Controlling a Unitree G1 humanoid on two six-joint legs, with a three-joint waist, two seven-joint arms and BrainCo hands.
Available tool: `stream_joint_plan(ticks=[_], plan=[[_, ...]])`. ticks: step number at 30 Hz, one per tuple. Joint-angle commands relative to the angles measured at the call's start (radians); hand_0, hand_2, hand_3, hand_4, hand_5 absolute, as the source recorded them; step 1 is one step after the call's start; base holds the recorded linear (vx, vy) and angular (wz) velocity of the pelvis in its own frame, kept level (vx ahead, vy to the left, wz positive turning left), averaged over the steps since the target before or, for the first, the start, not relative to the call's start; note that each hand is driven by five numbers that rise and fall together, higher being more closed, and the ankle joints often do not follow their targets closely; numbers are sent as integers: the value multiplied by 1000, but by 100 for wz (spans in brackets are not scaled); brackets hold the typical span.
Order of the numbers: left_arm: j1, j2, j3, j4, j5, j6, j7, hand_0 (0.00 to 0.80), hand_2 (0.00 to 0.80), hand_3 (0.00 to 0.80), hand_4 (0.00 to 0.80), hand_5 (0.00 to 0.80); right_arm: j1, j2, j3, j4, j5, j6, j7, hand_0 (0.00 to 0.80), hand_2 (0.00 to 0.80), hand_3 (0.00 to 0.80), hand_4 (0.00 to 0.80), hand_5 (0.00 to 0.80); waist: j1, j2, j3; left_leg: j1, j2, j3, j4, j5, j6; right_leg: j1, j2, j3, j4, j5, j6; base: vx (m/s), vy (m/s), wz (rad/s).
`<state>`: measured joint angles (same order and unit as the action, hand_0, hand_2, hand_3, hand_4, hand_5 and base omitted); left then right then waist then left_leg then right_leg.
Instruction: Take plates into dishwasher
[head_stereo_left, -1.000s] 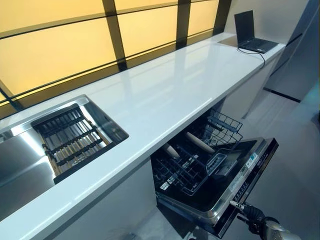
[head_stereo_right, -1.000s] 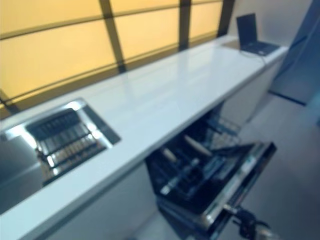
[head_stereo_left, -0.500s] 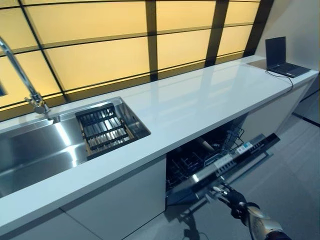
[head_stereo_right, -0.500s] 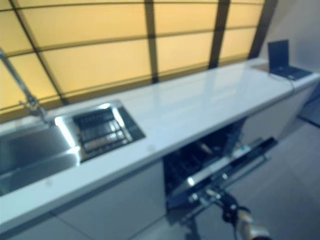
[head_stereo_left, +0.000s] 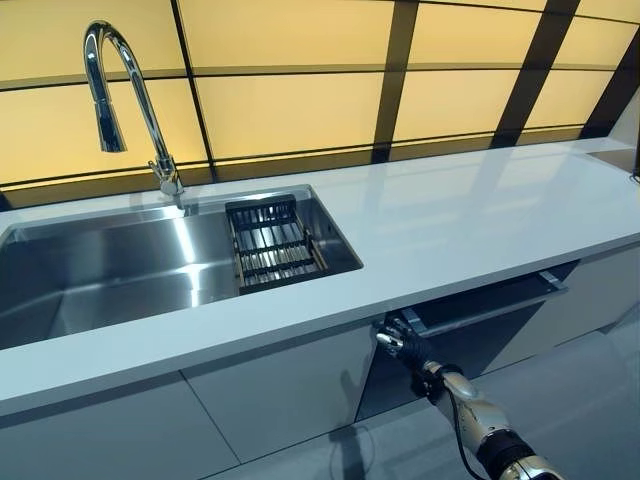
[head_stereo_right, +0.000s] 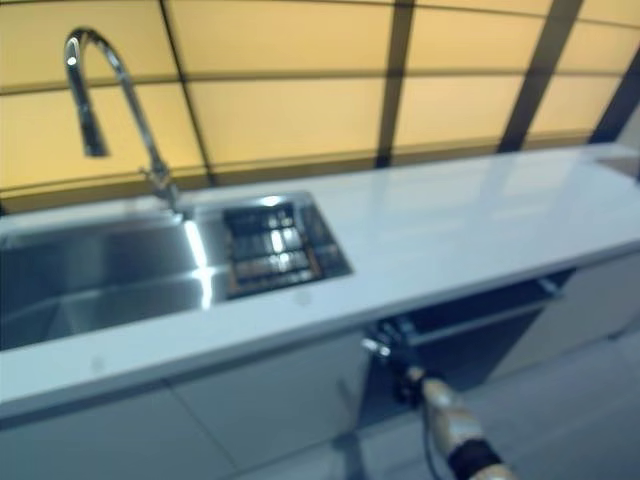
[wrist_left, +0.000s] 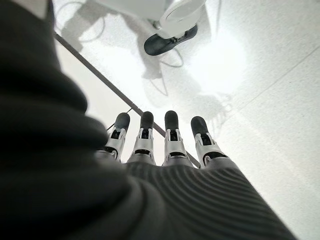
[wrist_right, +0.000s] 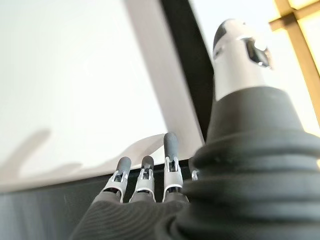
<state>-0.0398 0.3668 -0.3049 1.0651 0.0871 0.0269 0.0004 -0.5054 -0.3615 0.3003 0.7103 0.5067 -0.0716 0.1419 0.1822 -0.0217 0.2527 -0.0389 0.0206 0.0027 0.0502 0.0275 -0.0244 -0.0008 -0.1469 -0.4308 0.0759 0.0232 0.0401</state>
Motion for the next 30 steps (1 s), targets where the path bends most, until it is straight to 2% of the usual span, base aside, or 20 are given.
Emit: stream_joint_plan(ticks=[1, 7, 13, 19, 22, 23, 27, 30], plan=[[-13, 35, -11, -3, 30, -1, 17, 0, 0, 0, 0, 0, -116, 3, 53, -150, -229, -121, -85, 0, 0, 0, 0, 0, 65, -44, -36, -1, -69, -14, -7, -57, 90, 65, -139, 114, 83, 143, 126, 17, 59, 9], [1, 31, 28, -5, 3, -17, 11, 0, 0, 0, 0, 0, -2, -65, 49, -237, -392, -124, -148, 0, 0, 0, 0, 0, 39, -59, -59, 11, -71, -28, -31, -61, 102, 46, -144, 152, 124, 167, 136, 17, 63, 9], [8, 29, 63, -3, -13, -28, 10, 0, 0, 0, 0, 0, 108, -89, 32, -264, -431, -94, -108, 0, 0, 0, 0, 0, 20, -74, -75, 11, -70, -44, -27, -73, 111, 31, -138, 198, 143, 170, 138, 15, 42, 11], [29, 35, 109, -17, -39, -78, 9, 0, 0, 0, 0, 0, 268, -66, 30, -238, -444, -79, -60, 0, 0, 0, 0, 0, -1, -92, -84, 13, -65, -47, -55, -65, 107, 18, -123, 234, 129, 180, 146, -16, 11, 5], [18, 33, 110, -18, -61, -105, 3, 0, 0, 0, 0, 0, 329, -40, 32, -190, -462, -82, -55, 0, 0, 0, 0, 0, -29, -90, -89, 4, -62, -75, -71, -54, 110, 2, -82, 311, 120, 151, 138, -96, -42, 10], [8, 33, 104, -16, -72, -116, 1, 0, 0, 0, 0, 0, 354, -27, 29, -161, -468, -74, -54, 0, 0, 0, 0, 0, -46, -86, -94, -3, -64, -96, -76, -48, 113, -6, -52, 357, 125, 128, 132, -99, -55, 39], [-30, 29, 87, -7, -78, -127, -4, 0, 0, 0, 0, 0, 415, 18, 24, -25, -473, -79, -73, 0, 0, 0, 0, 0, -76, -79, -121, -27, -86, -161, -93, -18, 119, 1, 33, 449, 137, 65, 122, -137, -77, 58], [-57, 28, 79, 5, -84, -130, 1, 0, 0, 0, 0, 0, 414, 39, 17, 98, -444, -85, -83, 0, 0, 0, 0, 0, -67, -78, -136, -45, -96, -194, -98, 7, 116, 26, 46, 453, 157, 58, 117, -274, -145, 73]])
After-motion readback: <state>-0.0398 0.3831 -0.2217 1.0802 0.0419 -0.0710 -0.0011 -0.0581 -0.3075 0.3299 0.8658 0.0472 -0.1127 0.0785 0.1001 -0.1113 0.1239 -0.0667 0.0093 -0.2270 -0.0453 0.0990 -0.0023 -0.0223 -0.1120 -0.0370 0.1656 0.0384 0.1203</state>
